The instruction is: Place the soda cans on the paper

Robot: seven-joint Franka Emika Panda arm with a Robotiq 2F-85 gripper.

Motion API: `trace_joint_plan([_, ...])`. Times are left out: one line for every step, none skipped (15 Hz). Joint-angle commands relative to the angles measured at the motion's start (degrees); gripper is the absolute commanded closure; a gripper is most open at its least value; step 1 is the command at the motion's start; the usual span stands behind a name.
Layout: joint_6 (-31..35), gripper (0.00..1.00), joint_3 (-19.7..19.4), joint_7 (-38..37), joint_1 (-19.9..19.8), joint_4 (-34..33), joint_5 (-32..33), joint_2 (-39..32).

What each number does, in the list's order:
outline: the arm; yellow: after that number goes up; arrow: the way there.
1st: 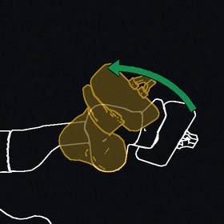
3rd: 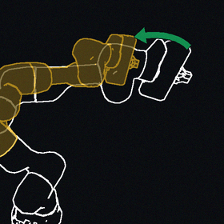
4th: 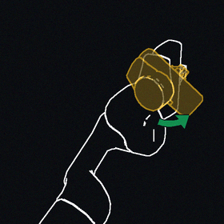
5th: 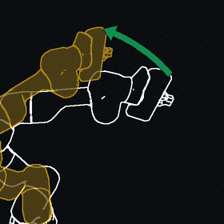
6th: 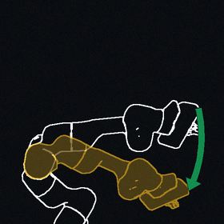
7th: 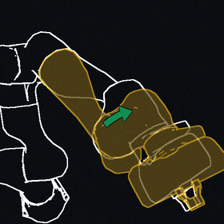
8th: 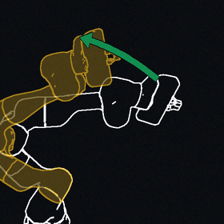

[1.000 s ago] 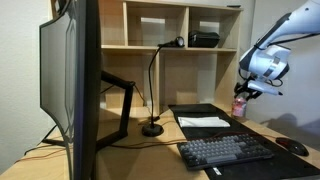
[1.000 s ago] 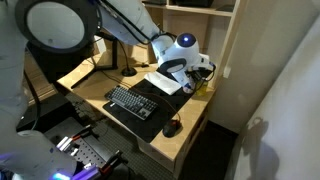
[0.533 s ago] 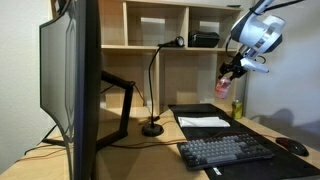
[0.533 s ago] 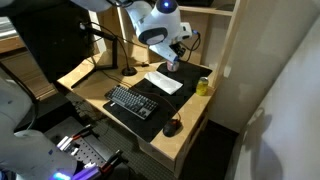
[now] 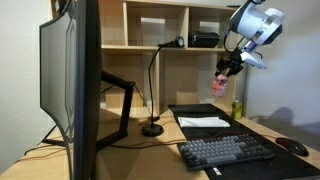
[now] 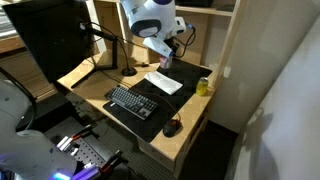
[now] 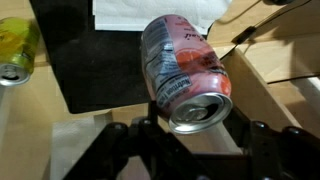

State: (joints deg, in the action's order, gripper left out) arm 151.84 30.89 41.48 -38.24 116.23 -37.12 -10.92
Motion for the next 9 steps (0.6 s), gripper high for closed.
trace_joint_plan([-8.5,0.58,-10.9,5.2,9.6,-2.5,-4.3,0.4])
trace_joint_plan([-10.7,0.58,-14.1,5.4,12.2,-3.0,-4.1,0.5])
trace_joint_plan([-11.3,0.58,-17.1,4.8,14.8,-3.2,-3.7,0.5])
trace_joint_plan([-12.8,0.58,-19.1,5.5,16.5,-3.8,-3.8,0.3])
trace_joint_plan([-13.1,0.58,-20.6,7.5,17.9,-4.4,-4.9,0.0])
trace_joint_plan([-12.2,0.58,-21.4,10.6,18.9,-4.8,-8.5,-0.5])
trace_joint_plan([-10.5,0.58,-22.2,12.3,20.0,-4.8,-11.8,-0.6])
trace_joint_plan([-11.5,0.58,-24.4,8.5,21.9,-3.9,-8.3,0.1])
trace_joint_plan([-11.5,0.33,-25.3,9.2,22.7,-4.0,-9.1,0.1])
